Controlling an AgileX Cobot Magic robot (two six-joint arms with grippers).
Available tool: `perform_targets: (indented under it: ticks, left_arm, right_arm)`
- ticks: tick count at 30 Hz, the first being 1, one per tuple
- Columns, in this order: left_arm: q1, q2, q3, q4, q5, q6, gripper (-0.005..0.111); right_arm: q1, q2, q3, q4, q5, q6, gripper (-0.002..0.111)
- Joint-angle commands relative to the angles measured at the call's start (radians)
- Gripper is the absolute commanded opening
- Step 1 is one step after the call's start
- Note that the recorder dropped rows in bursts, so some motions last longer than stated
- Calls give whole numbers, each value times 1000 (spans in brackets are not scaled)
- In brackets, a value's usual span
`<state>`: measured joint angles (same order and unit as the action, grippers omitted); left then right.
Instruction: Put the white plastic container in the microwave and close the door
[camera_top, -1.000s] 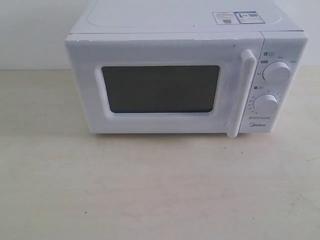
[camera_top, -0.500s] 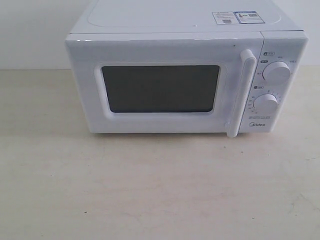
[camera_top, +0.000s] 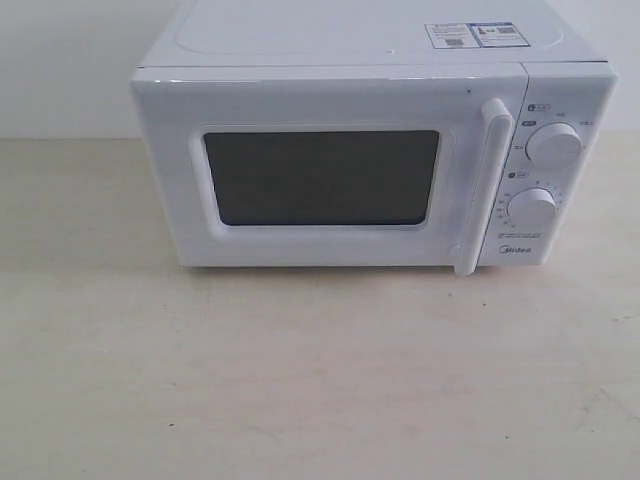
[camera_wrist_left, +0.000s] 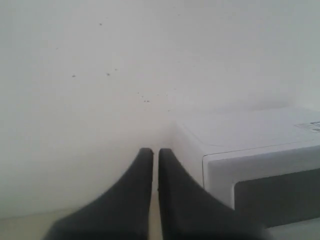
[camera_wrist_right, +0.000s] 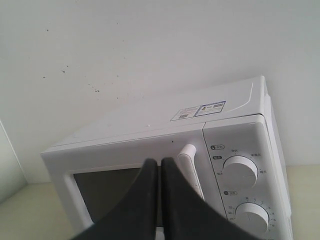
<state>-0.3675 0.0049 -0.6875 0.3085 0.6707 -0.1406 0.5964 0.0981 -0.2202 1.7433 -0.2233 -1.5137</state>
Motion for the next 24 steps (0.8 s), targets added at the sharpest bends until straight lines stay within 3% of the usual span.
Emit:
perform_targets:
  ticks: [1,6,11,19,24]
  left_arm:
    - [50,-5,96,128,-28,-154,4]
    - [186,-5,220,177,-172,-229,4]
    - [266,-5,316,177,-292,-272,4]
    - [280,-5,445,177,-317,-421,4]
    - [280,-5,569,177,-514,-457,4]
  right_arm:
    - [-5,-7,-1,1,3,-2,0]
    - [-5,-7,-1,1,3,-2,0]
    - [-5,-7,-1,1,5,-2,0]
    - [-5,-7,-1,1,5,-2,0]
    - [-5,-7,-1,1,5,-2,0]
